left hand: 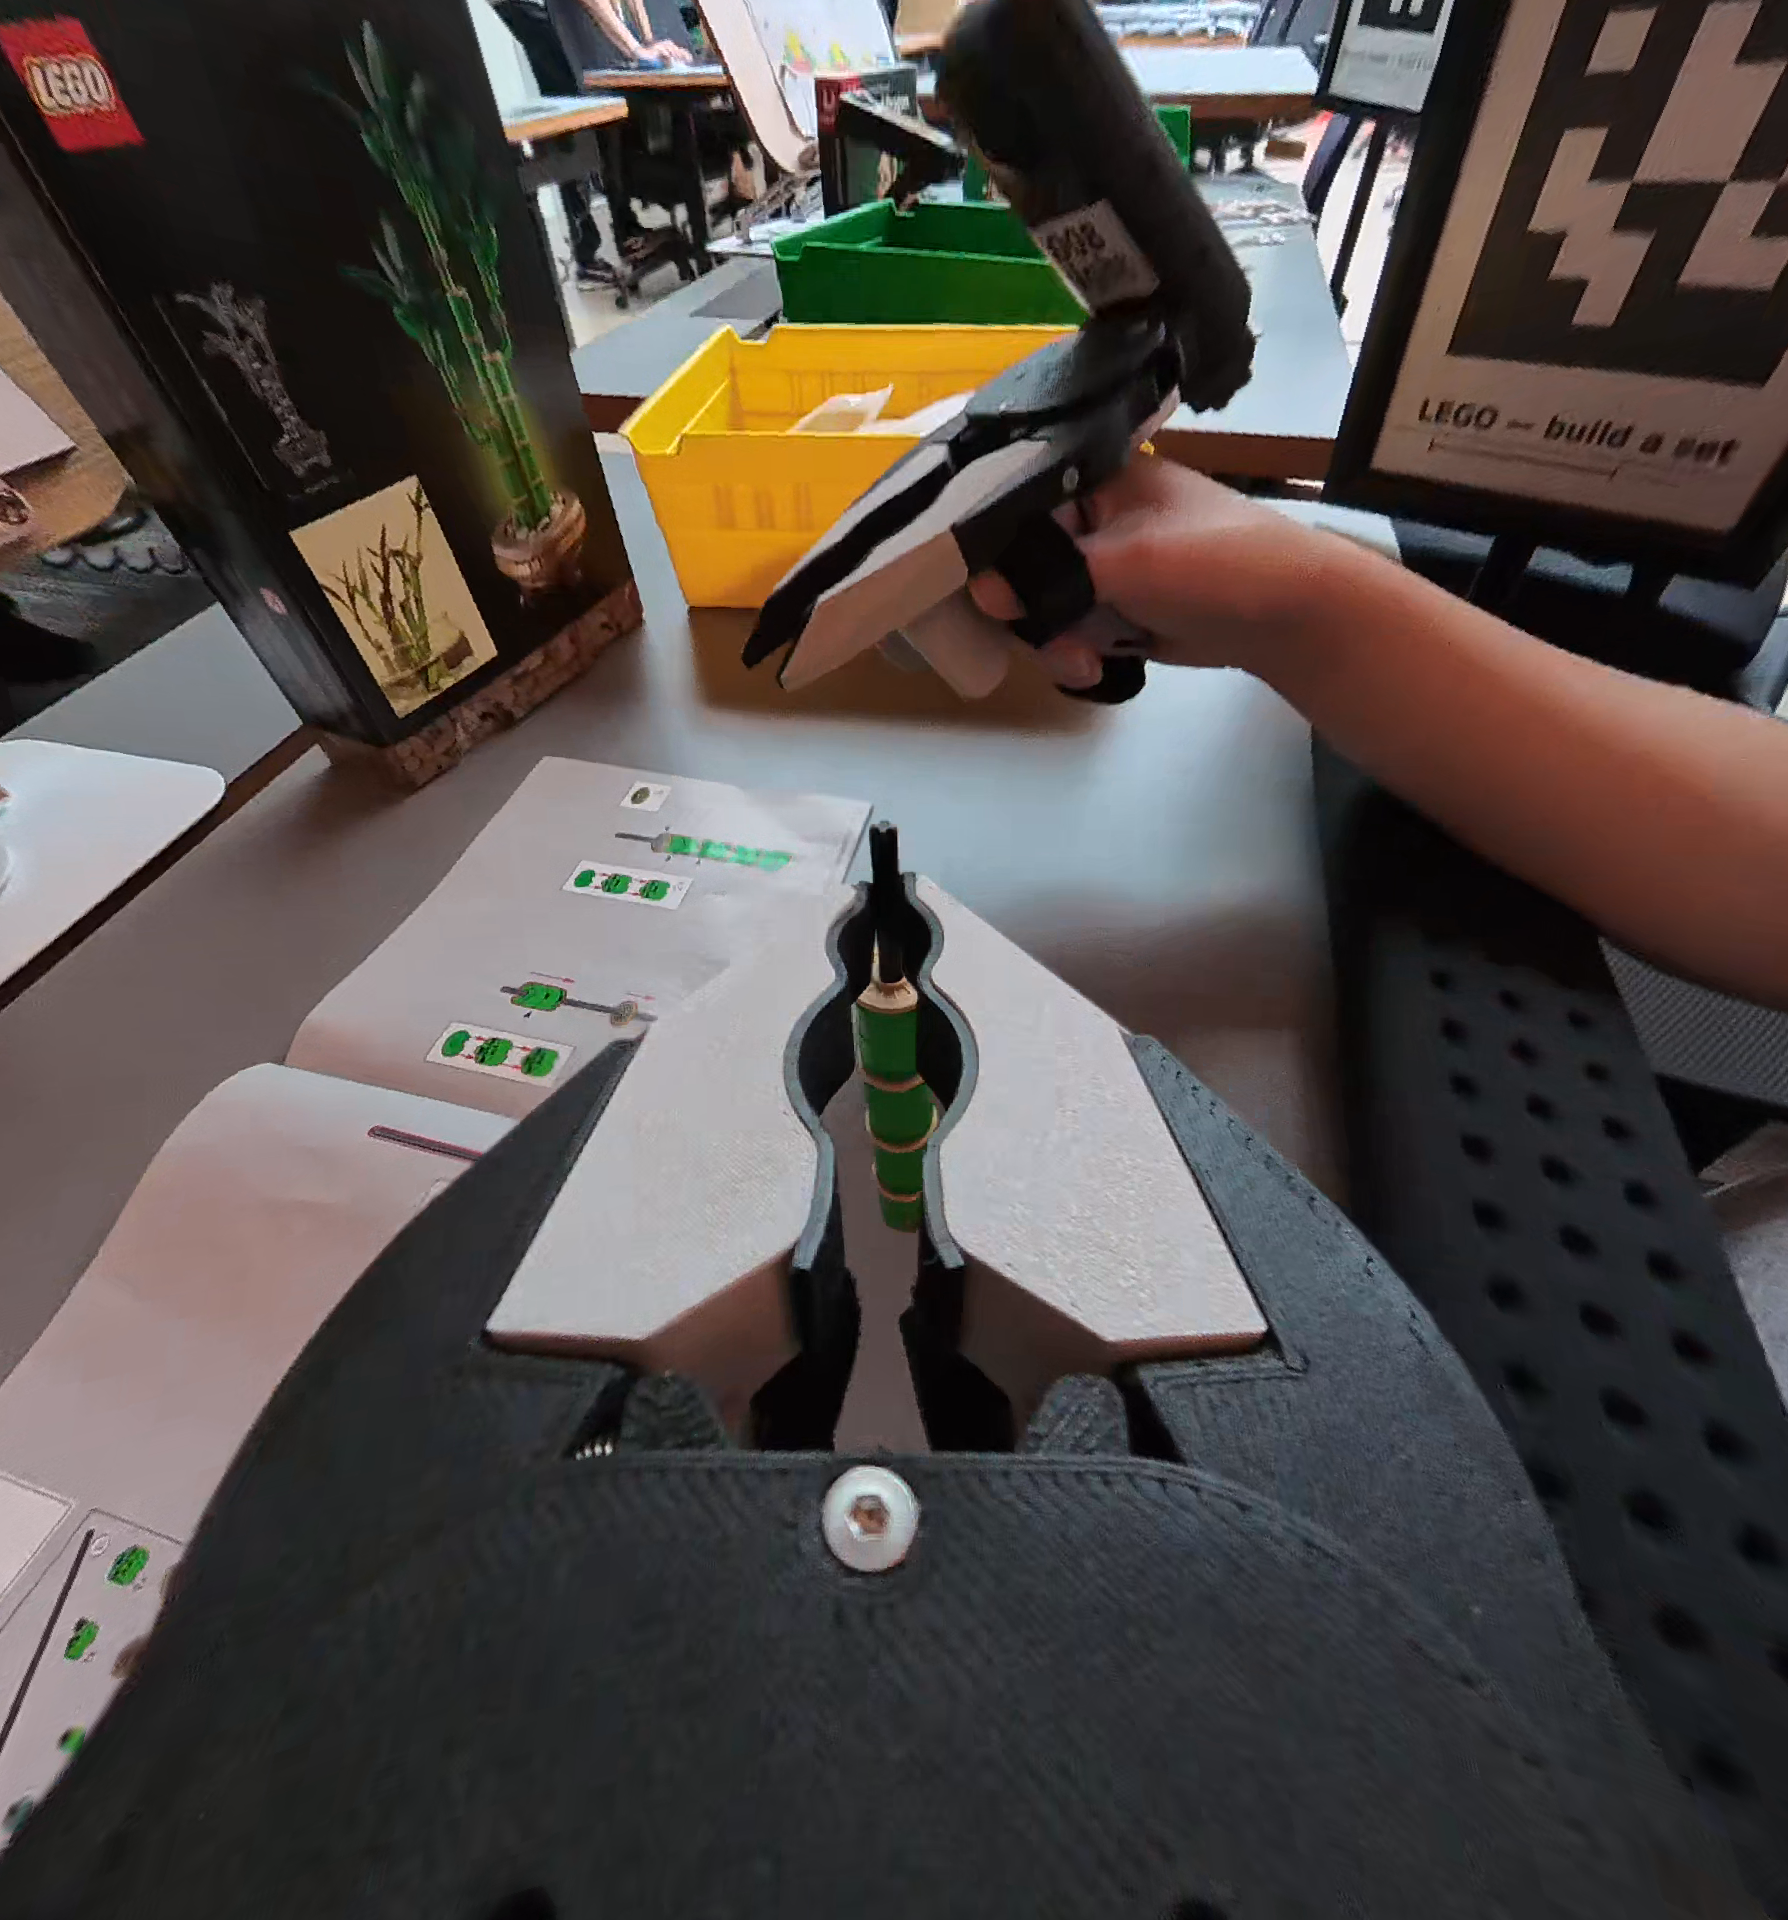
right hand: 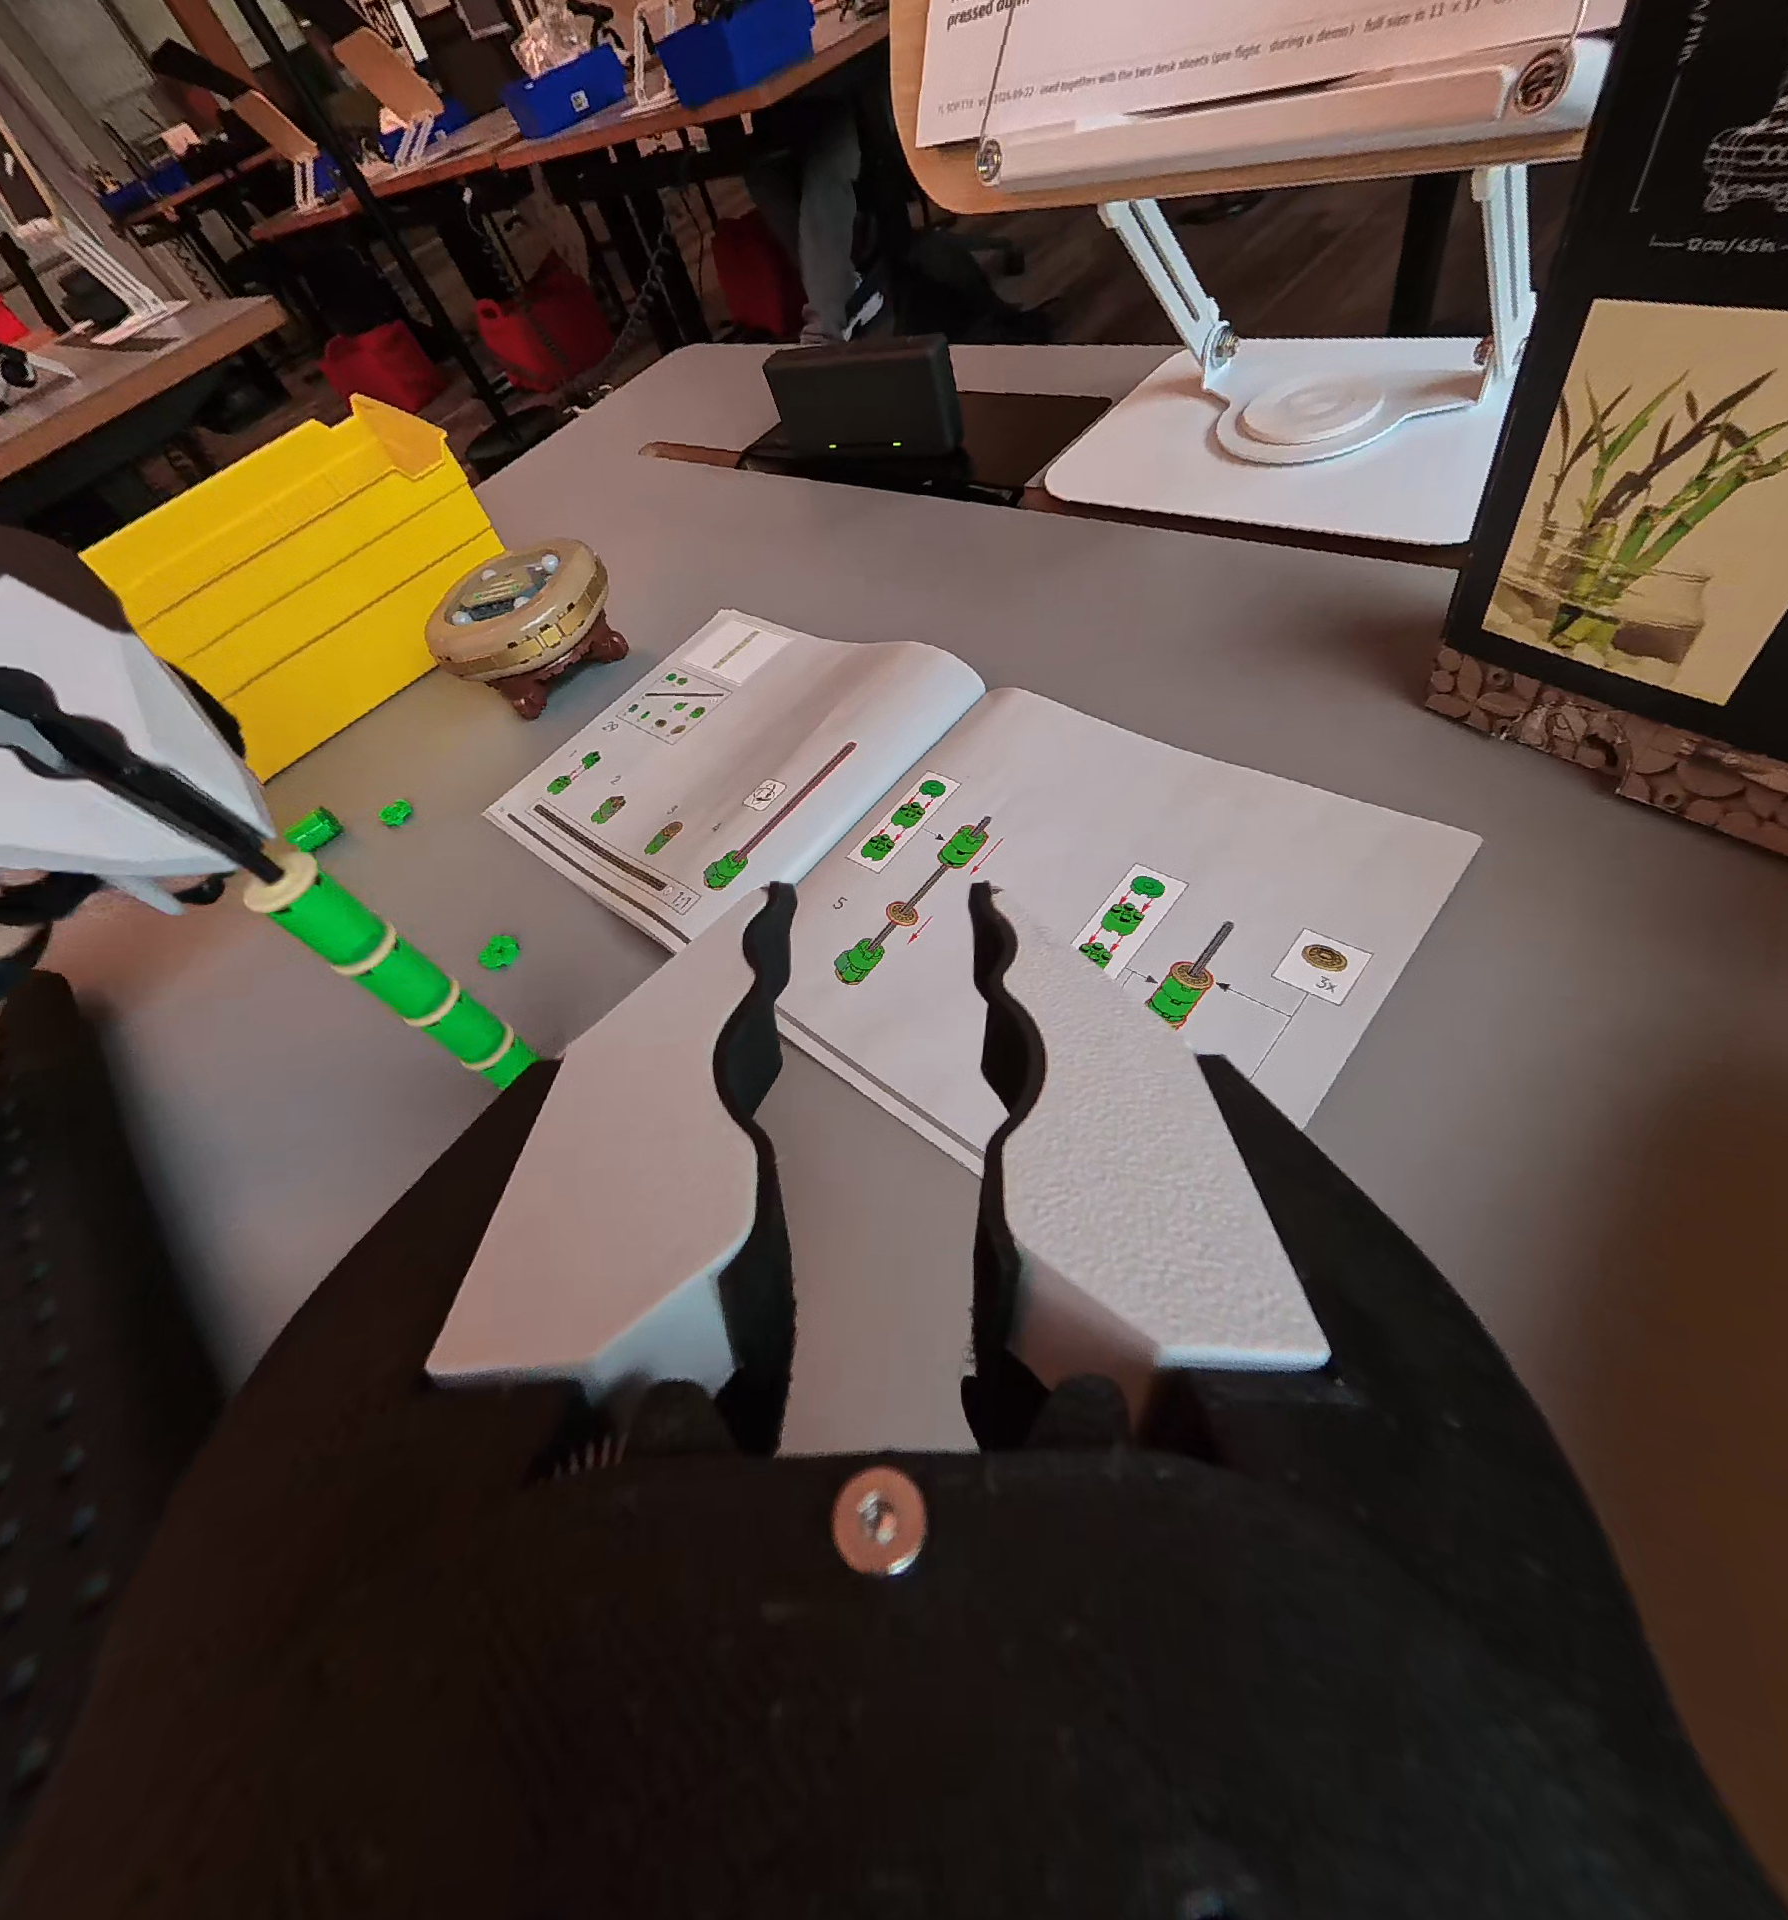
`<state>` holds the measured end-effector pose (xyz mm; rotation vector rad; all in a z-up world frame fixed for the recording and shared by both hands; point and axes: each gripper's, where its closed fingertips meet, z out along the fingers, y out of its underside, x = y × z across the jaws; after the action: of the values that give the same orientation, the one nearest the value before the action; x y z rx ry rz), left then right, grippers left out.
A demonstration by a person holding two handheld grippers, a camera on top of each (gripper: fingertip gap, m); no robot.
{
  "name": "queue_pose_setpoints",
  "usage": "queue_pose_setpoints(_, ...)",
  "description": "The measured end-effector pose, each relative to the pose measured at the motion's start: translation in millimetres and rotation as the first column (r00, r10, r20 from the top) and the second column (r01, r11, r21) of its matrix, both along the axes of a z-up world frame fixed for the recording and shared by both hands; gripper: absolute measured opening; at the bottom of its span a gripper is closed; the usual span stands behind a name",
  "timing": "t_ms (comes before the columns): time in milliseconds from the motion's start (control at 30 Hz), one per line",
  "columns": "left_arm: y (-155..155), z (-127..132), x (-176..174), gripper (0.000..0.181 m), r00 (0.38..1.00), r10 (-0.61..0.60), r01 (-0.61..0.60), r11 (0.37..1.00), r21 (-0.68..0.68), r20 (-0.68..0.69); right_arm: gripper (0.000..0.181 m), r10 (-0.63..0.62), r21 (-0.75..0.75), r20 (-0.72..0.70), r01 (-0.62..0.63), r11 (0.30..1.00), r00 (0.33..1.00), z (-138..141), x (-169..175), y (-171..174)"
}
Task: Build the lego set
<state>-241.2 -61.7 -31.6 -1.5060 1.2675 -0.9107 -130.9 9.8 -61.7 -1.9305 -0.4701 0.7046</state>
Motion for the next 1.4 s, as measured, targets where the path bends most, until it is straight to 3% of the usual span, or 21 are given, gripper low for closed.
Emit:
queue_pose_setpoints(633, 0, -21, -5, 0.004, 0.999, 0.032, -0.032, 0.999, 0.003, -0.010, 0.034, 0.006, -0.003, 0.010, -0.006, 1.000, 1.000, -2, 0, -1)
queue_pose_setpoints(767, 3, -18, -7, 0.022, 0.999, 0.048, -0.048, 0.999, -0.016, 0.017, 0.034, 0.010, -0.007, 0.021, -0.010, 1.000, 1.000, -4, -1, -1)
queue_pose_setpoints(933, 4, -16, -11, 0.030, 0.998, 0.056, -0.055, 0.998, -0.034, 0.035, 0.034, 0.012, -0.010, 0.027, -0.012, 1.000, 1.000, -5, -2, -1)
queue_pose_setpoints(1067, 2, 6, -19, 0.046, 0.990, 0.070, -0.066, 0.997, -0.043, 0.118, 0.035, -0.011, -0.021, 0.048, 0.012, 1.000, 0.999, -8, 3, 1)
queue_pose_setpoints(1167, 5, 54, -38, 0.053, 0.933, 0.096, -0.056, 0.991, -0.125, 0.346, 0.041, -0.084, -0.078, 0.113, 0.093, 0.993, 0.990, -25, 21, 7)
queue_pose_setpoints(1233, 19, 75, -53, 0.062, 0.895, 0.135, -0.072, 0.984, -0.161, 0.426, 0.044, -0.099, -0.130, 0.198, 0.126, 0.983, 0.975, -45, 35, 9)
queue_pose_setpoints(1333, 57, 78, -65, 0.062, 0.907, 0.213, -0.185, 0.977, -0.109, 0.363, 0.052, -0.048, -0.140, 0.305, 0.095, 0.986, 0.951, -63, 42, 8)
queue_pose_setpoints(1400, 80, 64, -57, 0.058, 0.954, 0.211, -0.204, 0.977, -0.054, 0.214, 0.054, -0.036, -0.137, 0.365, 0.092, 0.986, 0.930, -71, 49, 8)
